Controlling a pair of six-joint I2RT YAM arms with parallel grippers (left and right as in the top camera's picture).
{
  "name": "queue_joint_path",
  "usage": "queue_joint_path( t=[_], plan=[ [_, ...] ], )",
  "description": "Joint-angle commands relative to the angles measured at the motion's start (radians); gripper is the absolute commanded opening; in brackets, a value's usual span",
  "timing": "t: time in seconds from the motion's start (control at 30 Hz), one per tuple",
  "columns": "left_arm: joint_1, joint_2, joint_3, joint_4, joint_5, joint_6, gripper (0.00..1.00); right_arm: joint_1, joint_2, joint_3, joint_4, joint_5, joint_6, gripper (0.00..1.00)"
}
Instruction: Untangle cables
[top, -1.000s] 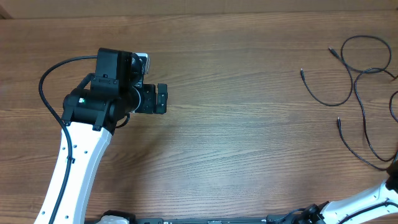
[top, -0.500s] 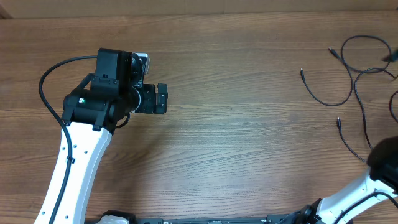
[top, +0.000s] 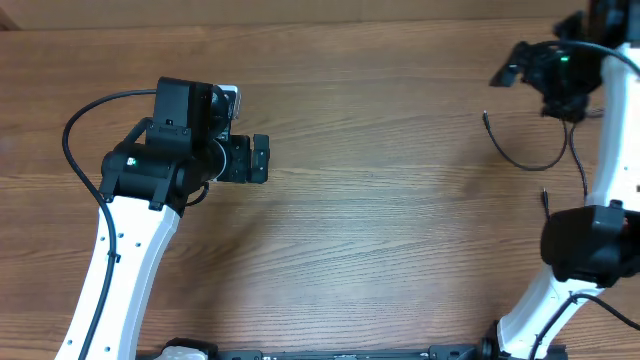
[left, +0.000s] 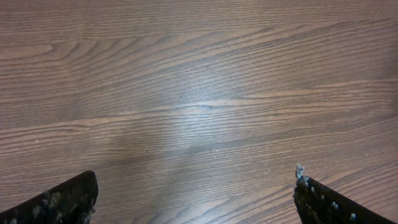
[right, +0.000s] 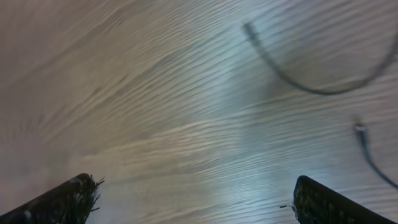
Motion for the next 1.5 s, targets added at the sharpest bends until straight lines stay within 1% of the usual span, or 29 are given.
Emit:
queue_joint_path(
  t=[0.0, 0.37, 0.63, 0.83, 1.47],
  plan=[
    [0.004, 0.008, 0.019, 0.001, -0.007, -0.006, 1.0, 0.104, 0.003, -0.001, -0.006, -0.005, -0.011, 1.0],
    [0.004, 0.008, 0.02, 0.001, -0.007, -0.006, 1.0, 0.348, 0.003, -0.029, -0.026, -0.006, -0.004, 1.0],
    [0.004, 0.008, 0.019, 0.001, -0.007, -0.006, 1.0, 0.456, 0.003, -0.034, 0.046, -0.005, -0.004, 1.0],
    [0.004, 0.008, 0.019, 0.001, -0.007, -0.006, 1.0, 0.47, 0.003, -0.034, 0.094, -0.005, -0.004, 1.0],
    [0.004, 0.008, 0.019, 0.001, -0.007, -0.006, 1.0, 0.47, 0.003, -0.034, 0.093, -0.005, -0.004, 1.0]
  ],
)
